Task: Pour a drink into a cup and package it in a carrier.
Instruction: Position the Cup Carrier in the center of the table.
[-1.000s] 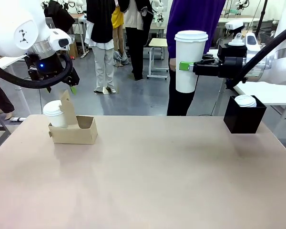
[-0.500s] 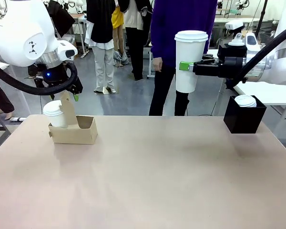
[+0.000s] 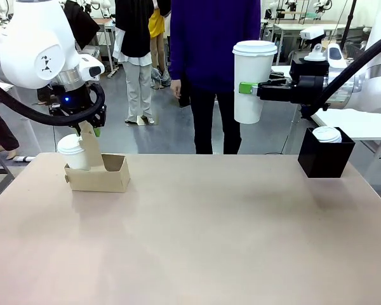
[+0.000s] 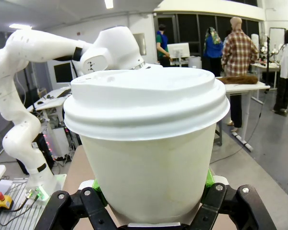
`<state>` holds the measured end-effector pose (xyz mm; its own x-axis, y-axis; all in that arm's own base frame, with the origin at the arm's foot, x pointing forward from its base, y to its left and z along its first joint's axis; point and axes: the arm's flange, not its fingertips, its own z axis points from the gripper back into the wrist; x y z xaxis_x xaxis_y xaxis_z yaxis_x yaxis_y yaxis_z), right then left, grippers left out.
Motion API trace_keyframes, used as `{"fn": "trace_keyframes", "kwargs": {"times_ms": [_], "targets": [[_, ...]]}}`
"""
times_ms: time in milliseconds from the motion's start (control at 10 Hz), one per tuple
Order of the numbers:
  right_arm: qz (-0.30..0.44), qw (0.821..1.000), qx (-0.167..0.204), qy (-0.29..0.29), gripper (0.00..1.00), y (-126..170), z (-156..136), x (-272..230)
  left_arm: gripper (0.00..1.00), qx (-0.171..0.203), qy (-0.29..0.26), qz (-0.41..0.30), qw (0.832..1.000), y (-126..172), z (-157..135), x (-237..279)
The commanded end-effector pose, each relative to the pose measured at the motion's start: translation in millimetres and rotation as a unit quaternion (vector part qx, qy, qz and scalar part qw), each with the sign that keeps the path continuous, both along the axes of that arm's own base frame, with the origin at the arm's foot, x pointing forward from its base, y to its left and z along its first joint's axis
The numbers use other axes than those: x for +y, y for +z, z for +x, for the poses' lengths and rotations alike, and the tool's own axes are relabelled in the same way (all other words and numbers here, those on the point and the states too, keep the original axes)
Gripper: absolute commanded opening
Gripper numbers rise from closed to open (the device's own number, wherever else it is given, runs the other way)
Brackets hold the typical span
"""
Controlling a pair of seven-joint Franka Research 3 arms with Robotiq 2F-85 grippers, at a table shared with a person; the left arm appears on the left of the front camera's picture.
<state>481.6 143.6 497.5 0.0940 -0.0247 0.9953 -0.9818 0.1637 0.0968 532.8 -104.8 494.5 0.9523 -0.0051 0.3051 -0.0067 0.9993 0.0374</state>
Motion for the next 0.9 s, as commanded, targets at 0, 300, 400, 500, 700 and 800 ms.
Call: {"fn": "trace_keyframes", "kwargs": {"times_ms": [0, 300, 400, 500, 700, 800], "targets": [[-0.002, 1.000, -0.005, -0.003, 0.81, 4.0, -0.5, 1.6, 0.00, -0.006, 0.013, -0.001, 1.000, 1.2, 5.5, -0.1], [-0.002, 1.000, -0.005, -0.003, 0.81, 4.0, -0.5, 1.6, 0.00, -0.006, 0.016, -0.001, 1.000, 3.8, 5.5, 0.6], [-0.002, 1.000, -0.005, -0.003, 0.81, 4.0, -0.5, 1.6, 0.00, -0.004, 0.017, -0.004, 1.000, 4.3, 6.0, 2.7], [-0.002, 1.000, -0.005, -0.003, 0.81, 4.0, -0.5, 1.6, 0.00, -0.003, 0.018, -0.004, 1.000, 4.5, 6.0, 4.4], [-0.002, 1.000, -0.005, -0.003, 0.81, 4.0, -0.5, 1.6, 0.00, -0.002, 0.005, -0.002, 1.000, 2.2, 1.6, 3.9], [-0.002, 1.000, -0.005, -0.003, 0.81, 4.0, -0.5, 1.6, 0.00, -0.002, 0.005, -0.002, 1.000, 2.2, 1.6, 3.9]]}}
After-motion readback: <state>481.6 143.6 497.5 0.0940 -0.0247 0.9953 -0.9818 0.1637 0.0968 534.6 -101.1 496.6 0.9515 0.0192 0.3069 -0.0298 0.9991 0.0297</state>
